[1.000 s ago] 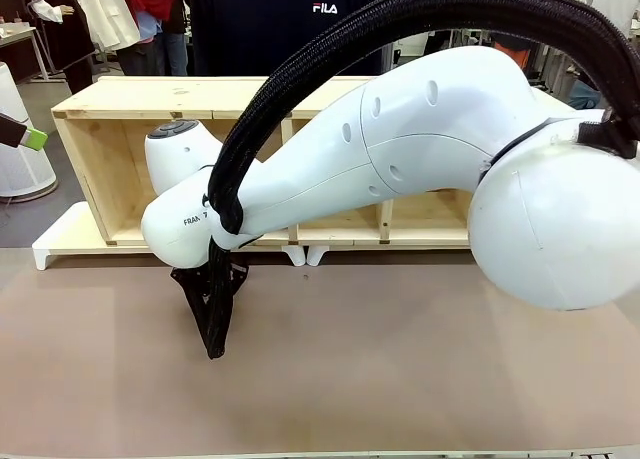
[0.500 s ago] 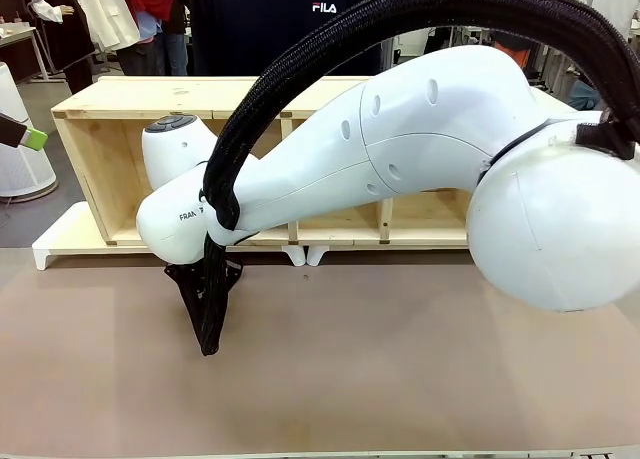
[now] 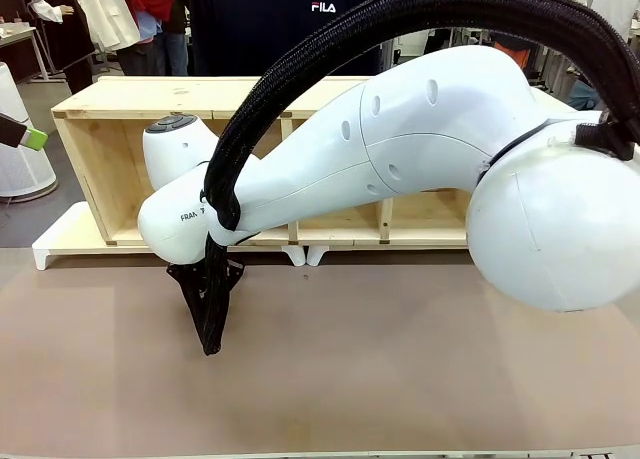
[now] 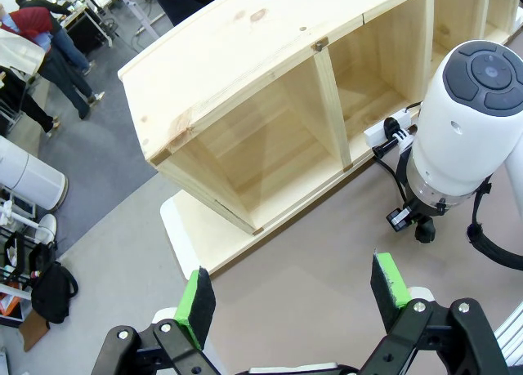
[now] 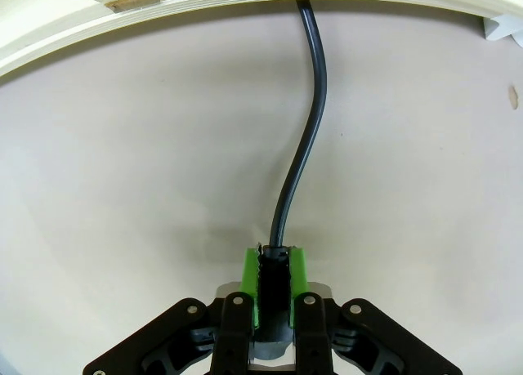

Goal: Perform cable management.
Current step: Pull the grasped Power Cable to the location of the Power Strip.

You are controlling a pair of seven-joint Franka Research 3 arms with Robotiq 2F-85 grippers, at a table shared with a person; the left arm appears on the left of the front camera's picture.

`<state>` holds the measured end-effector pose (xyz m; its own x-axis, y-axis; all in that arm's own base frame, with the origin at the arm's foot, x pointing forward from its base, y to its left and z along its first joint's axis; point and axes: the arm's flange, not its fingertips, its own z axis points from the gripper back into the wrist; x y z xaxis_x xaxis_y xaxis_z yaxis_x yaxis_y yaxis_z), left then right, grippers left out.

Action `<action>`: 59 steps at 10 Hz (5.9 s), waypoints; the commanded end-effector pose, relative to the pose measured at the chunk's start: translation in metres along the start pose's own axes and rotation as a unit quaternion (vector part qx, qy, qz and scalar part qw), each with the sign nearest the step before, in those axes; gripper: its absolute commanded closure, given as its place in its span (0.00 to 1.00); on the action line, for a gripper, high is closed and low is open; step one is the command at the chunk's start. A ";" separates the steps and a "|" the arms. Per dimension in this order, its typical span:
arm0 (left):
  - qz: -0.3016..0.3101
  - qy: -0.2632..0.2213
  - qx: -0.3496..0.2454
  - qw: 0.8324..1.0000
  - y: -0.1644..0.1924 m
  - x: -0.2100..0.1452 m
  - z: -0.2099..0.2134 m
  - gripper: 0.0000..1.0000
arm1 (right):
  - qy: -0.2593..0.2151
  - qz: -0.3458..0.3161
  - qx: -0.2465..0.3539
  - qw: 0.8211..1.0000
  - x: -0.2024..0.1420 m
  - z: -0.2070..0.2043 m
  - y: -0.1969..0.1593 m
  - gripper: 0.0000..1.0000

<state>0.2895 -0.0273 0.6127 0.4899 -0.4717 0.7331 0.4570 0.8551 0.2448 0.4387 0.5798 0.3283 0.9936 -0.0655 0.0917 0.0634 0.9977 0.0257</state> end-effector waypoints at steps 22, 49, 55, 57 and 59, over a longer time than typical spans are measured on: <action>0.001 -0.006 0.002 1.000 0.001 0.001 -0.002 0.00 | -0.071 -0.043 0.061 0.995 -0.117 0.079 -0.092 0.83; 0.001 -0.006 0.002 1.000 0.001 0.001 -0.002 0.00 | -0.123 -0.333 0.065 0.933 -0.141 0.121 -0.288 0.83; 0.001 -0.006 0.002 1.000 0.001 0.001 -0.002 0.00 | -0.117 -0.388 0.044 0.913 -0.144 0.138 -0.369 0.83; 0.001 -0.006 0.002 1.000 0.001 0.001 -0.002 0.00 | -0.122 -0.419 0.057 0.898 -0.150 0.152 -0.415 0.83; 0.001 -0.006 0.002 1.000 0.001 0.001 -0.002 0.00 | -0.119 -0.456 0.059 0.880 -0.146 0.161 -0.457 0.83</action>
<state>0.2896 -0.0271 0.6127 0.4901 -0.4711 0.7334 0.4567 0.8554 0.2443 0.2899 0.1854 0.5070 0.5075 -0.8359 0.2090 0.7823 0.5487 0.2950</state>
